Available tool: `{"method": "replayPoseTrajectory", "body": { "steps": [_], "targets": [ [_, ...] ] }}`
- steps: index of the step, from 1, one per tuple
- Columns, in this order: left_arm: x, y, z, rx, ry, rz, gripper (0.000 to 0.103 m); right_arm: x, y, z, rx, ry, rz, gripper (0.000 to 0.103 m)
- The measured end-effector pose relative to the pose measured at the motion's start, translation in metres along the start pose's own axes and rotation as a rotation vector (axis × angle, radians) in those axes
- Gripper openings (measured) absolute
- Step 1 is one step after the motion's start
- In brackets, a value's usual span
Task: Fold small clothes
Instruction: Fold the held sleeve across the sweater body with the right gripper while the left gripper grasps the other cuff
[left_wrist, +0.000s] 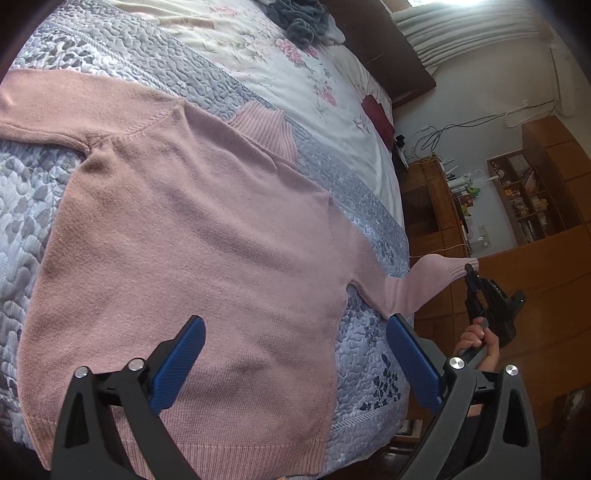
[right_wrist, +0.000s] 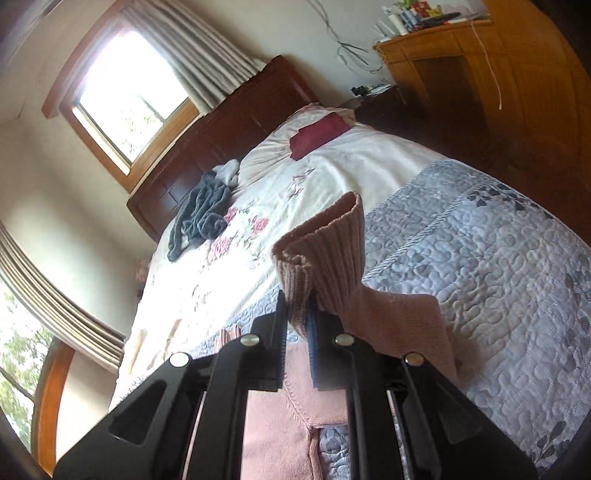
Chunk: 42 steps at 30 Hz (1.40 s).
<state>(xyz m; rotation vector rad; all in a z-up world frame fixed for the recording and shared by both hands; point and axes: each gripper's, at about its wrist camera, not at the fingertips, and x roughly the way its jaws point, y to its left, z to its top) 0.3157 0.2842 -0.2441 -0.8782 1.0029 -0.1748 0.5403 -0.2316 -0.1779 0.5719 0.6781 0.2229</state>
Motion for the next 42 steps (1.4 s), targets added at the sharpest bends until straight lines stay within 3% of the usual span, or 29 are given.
{"method": "replayPoseTrajectory", "body": {
  "steps": [7,12,17,20,22,24,28,30,33,36,37,38,39,42],
  "targets": [
    [0.019,-0.02,0.035,0.093,-0.066,-0.002,0.099,0.06,0.071,-0.072,-0.215,0.101,-0.054,0.008],
    [0.046,-0.027,0.061,0.112,0.008,-0.067,0.099,0.12,0.101,-0.14,-0.364,0.2,-0.146,0.008],
    [0.085,-0.025,0.079,0.113,0.068,-0.118,0.099,0.173,0.103,-0.205,-0.444,0.335,-0.197,0.009],
    [0.115,-0.022,0.092,0.072,0.123,-0.158,0.099,0.184,0.094,-0.227,-0.414,0.395,-0.167,0.025],
    [0.139,-0.02,0.098,0.023,0.177,-0.197,0.099,0.165,0.089,-0.228,-0.347,0.361,-0.097,0.052],
    [0.167,-0.019,0.103,-0.012,0.229,-0.221,0.099,0.139,0.078,-0.224,-0.244,0.282,-0.05,0.057],
    [0.225,-0.017,0.108,-0.075,0.316,-0.24,0.099,0.09,0.038,-0.22,0.021,0.099,-0.064,0.06],
    [0.251,-0.018,0.109,-0.074,0.356,-0.193,0.098,0.074,0.021,-0.226,0.12,0.038,-0.036,0.06],
    [0.279,-0.023,0.106,-0.043,0.423,-0.109,0.097,0.071,0.012,-0.234,0.148,0.012,-0.016,0.06],
    [0.287,-0.036,0.104,0.024,0.435,-0.081,0.095,0.072,0.008,-0.236,0.207,0.012,0.014,0.06],
    [0.288,-0.04,0.105,0.042,0.444,-0.07,0.08,0.07,0.007,-0.235,0.218,0.008,0.025,0.06],
    [0.29,-0.043,0.104,0.058,0.462,-0.051,0.032,0.068,0.009,-0.234,0.215,0.001,0.03,0.06],
    [0.292,-0.044,0.103,0.068,0.481,-0.007,0.017,0.067,0.011,-0.233,0.203,-0.005,0.031,0.06],
    [0.295,-0.045,0.105,0.084,0.502,0.032,0.01,0.064,0.01,-0.232,0.214,-0.009,0.034,0.06]
  ]
}}
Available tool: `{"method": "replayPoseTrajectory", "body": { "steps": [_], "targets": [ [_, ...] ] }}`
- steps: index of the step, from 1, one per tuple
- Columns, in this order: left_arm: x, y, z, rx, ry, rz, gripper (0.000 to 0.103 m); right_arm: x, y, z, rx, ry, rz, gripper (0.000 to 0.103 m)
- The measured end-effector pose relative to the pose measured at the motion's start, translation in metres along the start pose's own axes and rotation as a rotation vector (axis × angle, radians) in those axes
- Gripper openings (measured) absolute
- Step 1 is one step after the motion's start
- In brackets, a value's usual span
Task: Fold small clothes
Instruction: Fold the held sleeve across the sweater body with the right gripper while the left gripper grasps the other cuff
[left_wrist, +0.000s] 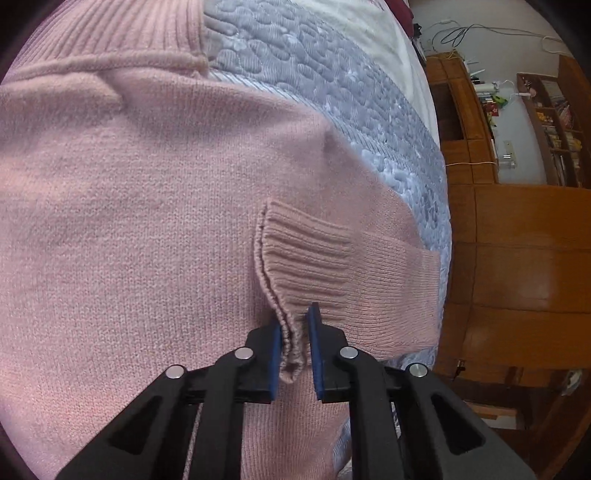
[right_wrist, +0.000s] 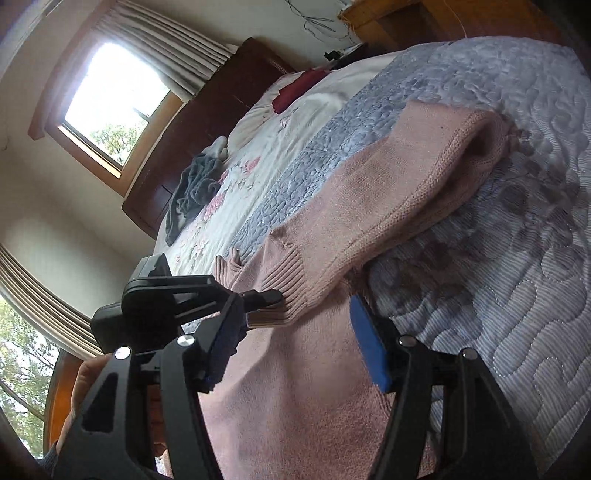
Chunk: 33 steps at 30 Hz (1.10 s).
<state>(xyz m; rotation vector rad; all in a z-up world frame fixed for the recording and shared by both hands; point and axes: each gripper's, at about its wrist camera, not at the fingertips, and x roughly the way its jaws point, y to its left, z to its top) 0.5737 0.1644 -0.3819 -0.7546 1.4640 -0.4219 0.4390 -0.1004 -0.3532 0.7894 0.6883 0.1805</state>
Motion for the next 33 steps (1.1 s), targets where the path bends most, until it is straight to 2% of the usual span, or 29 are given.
{"method": "replayPoseTrajectory", "body": {
  "steps": [3,9,13,18,27,33],
  "targets": [
    [-0.018,-0.006,0.003,0.017,-0.034,-0.017,0.007,0.001,0.0,-0.001,0.003,0.013,0.006,0.06],
    [-0.107,-0.047,0.006,0.165,-0.164,-0.046,0.006,0.006,0.025,-0.012,-0.098,0.051,0.037,0.06],
    [-0.167,-0.056,0.002,0.217,-0.234,-0.026,0.006,0.008,0.033,-0.016,-0.13,0.05,0.039,0.06],
    [-0.22,-0.058,-0.002,0.242,-0.288,0.016,0.006,0.012,0.031,-0.016,-0.124,0.062,0.044,0.06],
    [-0.261,-0.009,-0.001,0.192,-0.331,0.082,0.006,0.017,0.029,-0.019,-0.125,0.077,0.039,0.06],
    [-0.273,0.042,-0.002,0.126,-0.331,0.118,0.006,0.021,0.03,-0.02,-0.124,0.09,0.031,0.06]
  ]
}}
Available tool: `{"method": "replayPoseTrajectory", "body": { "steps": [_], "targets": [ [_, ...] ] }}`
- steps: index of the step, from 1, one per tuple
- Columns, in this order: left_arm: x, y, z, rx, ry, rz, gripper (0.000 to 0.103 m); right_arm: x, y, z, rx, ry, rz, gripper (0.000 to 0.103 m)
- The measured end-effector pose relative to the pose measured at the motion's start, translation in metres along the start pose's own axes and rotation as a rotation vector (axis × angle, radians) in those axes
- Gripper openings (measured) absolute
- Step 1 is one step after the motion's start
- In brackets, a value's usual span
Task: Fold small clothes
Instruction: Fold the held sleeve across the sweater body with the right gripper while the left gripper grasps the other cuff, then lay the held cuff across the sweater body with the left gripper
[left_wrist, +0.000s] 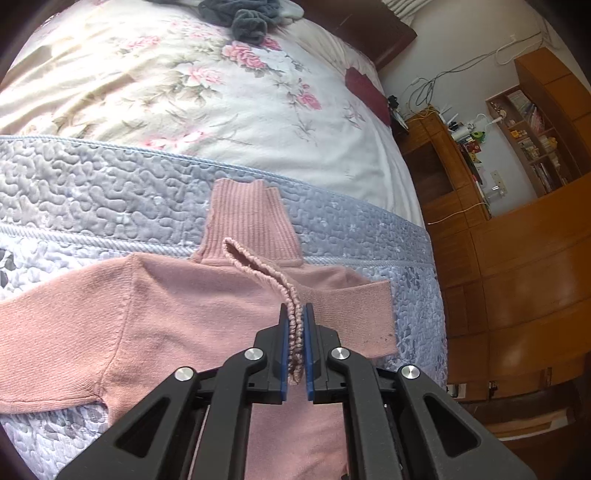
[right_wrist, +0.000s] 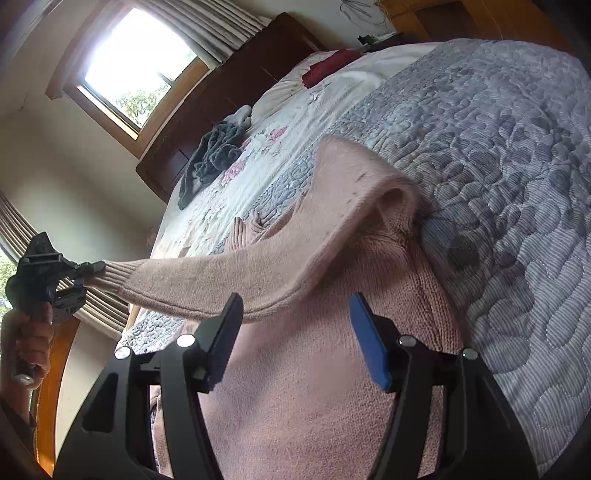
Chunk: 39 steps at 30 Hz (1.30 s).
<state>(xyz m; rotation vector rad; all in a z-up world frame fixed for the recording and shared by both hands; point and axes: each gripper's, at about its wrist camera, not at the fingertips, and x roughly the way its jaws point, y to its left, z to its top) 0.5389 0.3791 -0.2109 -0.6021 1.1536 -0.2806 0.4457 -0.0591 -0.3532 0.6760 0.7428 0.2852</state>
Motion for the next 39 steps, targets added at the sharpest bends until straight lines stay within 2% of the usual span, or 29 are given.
{"method": "replayPoseTrajectory", "body": {
  "steps": [6,13,19,22,24,26,27,28,30,31,33,36,37,39],
  "targets": [
    [0.005,0.066,-0.004,-0.095,0.024,0.057,0.006,0.002,0.0,-0.002,-0.008,0.003,-0.006,0.06],
    [0.026,0.133,-0.018,-0.202,0.071,0.088,0.006,0.005,-0.002,-0.002,-0.015,0.008,-0.014,0.06],
    [0.047,0.174,-0.028,-0.265,0.111,0.131,0.006,0.007,-0.005,0.0,-0.014,0.009,-0.019,0.06],
    [0.057,0.183,-0.036,-0.276,0.153,0.178,0.009,0.009,-0.006,0.0,-0.018,0.015,-0.017,0.06],
    [0.044,0.177,-0.038,-0.248,0.103,0.26,0.011,0.01,-0.005,-0.001,-0.023,0.017,-0.019,0.06],
    [0.02,0.159,-0.041,-0.197,-0.006,0.307,0.014,0.009,-0.006,0.0,-0.017,0.015,-0.016,0.06],
    [0.011,0.149,-0.044,-0.178,-0.054,0.287,0.016,0.009,-0.007,0.0,-0.015,0.013,-0.014,0.06],
    [0.007,0.141,-0.046,-0.168,-0.076,0.233,0.019,0.009,-0.007,0.001,-0.013,0.013,-0.013,0.06],
    [0.023,0.125,-0.05,-0.134,-0.038,0.089,0.021,0.01,-0.006,0.0,-0.016,0.018,-0.011,0.06],
    [0.035,0.121,-0.052,-0.133,-0.01,0.049,0.023,0.01,-0.004,-0.001,-0.02,0.02,-0.011,0.06],
    [0.062,0.122,-0.056,-0.15,0.038,0.036,0.023,0.01,-0.003,-0.002,-0.025,0.019,-0.012,0.06],
    [0.09,0.144,-0.063,-0.204,0.086,0.139,0.019,0.01,-0.005,0.0,-0.018,0.015,-0.013,0.06],
    [0.092,0.151,-0.067,-0.222,0.088,0.142,0.009,0.011,-0.007,0.0,-0.016,0.017,-0.014,0.06],
    [0.076,0.159,-0.073,-0.257,0.05,0.13,0.009,0.012,-0.009,0.0,-0.018,0.029,-0.016,0.06]
  ]
}}
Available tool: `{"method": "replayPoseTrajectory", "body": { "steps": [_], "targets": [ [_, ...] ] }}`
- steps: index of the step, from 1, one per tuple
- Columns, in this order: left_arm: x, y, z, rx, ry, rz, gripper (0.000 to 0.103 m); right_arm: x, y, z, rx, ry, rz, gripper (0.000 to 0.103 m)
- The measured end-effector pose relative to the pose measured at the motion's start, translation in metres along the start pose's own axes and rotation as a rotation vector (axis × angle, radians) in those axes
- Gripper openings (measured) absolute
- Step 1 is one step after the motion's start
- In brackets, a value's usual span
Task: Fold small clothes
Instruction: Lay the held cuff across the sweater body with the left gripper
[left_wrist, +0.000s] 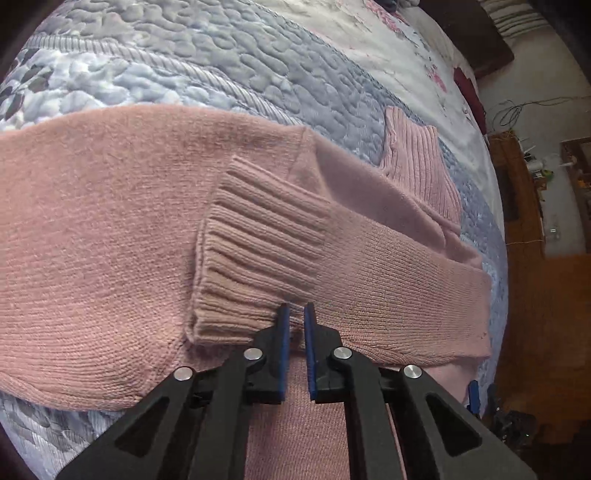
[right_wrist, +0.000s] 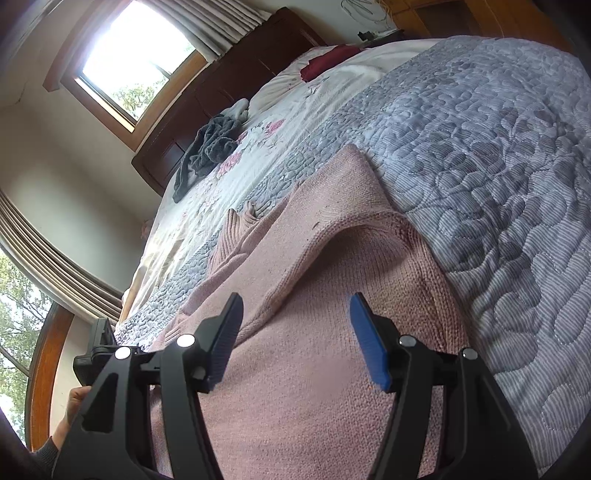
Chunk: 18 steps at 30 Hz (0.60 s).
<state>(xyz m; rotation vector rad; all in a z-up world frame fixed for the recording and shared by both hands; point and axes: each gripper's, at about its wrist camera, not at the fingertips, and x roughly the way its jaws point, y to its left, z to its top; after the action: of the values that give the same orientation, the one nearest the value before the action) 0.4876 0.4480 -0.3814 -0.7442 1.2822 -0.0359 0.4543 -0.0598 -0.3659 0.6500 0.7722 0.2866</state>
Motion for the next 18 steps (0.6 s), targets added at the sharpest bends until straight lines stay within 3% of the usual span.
{"method": "replayPoseTrajectory", "body": {
  "steps": [5,10,14,18],
  "targets": [
    [-0.081,0.05,-0.023,-0.081,-0.152,-0.028,0.038,-0.001,0.012,-0.006,-0.053,0.022,0.014,0.06],
    [-0.192,0.155,-0.062,-0.265,-0.373,-0.018,0.055,-0.008,0.035,-0.018,-0.083,0.072,0.044,0.06],
    [-0.269,0.257,-0.097,-0.488,-0.536,0.045,0.058,-0.018,0.064,-0.038,-0.146,0.131,0.07,0.06],
    [-0.313,0.336,-0.12,-0.679,-0.65,0.053,0.059,-0.022,0.097,-0.06,-0.231,0.186,0.093,0.061]
  ]
}}
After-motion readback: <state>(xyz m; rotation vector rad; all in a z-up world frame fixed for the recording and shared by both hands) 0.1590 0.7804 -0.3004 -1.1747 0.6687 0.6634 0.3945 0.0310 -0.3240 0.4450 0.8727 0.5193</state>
